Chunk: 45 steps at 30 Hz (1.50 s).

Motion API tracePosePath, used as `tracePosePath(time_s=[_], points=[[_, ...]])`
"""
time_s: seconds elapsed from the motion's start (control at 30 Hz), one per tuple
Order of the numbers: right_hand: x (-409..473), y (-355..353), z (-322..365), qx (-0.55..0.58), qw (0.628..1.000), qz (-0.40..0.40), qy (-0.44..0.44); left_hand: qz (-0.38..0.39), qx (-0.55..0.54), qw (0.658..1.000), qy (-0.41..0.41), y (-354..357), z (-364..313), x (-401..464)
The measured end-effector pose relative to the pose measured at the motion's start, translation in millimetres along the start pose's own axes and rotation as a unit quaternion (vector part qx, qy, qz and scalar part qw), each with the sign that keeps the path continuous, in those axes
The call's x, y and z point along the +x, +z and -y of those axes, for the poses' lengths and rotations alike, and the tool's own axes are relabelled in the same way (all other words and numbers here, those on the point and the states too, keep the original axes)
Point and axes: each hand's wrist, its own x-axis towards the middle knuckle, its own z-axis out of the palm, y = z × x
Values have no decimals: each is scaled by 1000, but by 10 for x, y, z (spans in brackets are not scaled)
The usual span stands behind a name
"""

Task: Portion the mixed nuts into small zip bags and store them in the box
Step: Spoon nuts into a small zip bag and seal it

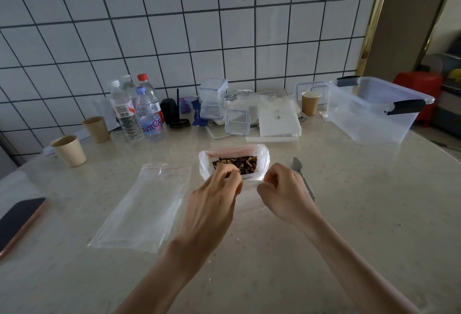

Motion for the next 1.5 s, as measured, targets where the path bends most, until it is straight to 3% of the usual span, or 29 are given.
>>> tracePosePath(time_s=[0.13, 0.3, 0.4, 0.6, 0.8, 0.9, 1.03, 1.2, 1.5], points=[[-26, -86, -24, -4, 994, 55, -98, 70, 26, 997, -10, 22, 95, 21], [-38, -122, -16, -83, 972, 104, -194, 125, -52, 989, -51, 33, 130, 53], [-19, -68, 3, -117, 961, 148, -204, 165, -48, 984, -49, 60, 122, 95], [-25, 2, 7, -229, 950, 145, -156, 227, -9, 973, -46, 51, 179, 173], [4, 13, 14, -269, 929, 206, -149, 337, 104, 936, -9, 29, 230, 323], [42, 12, -58, -281, 921, 207, -171, 377, 89, 922, -23, 53, 301, 365], [86, 19, -200, -256, 930, 194, -179, 367, 0, 928, -65, 135, 453, 276], [194, 22, -362, -211, 943, 209, -152, 297, -129, 935, -145, 216, 631, 96], [331, 89, -388, -183, 949, 230, -113, 275, -125, 934, -188, 346, 654, 96]])
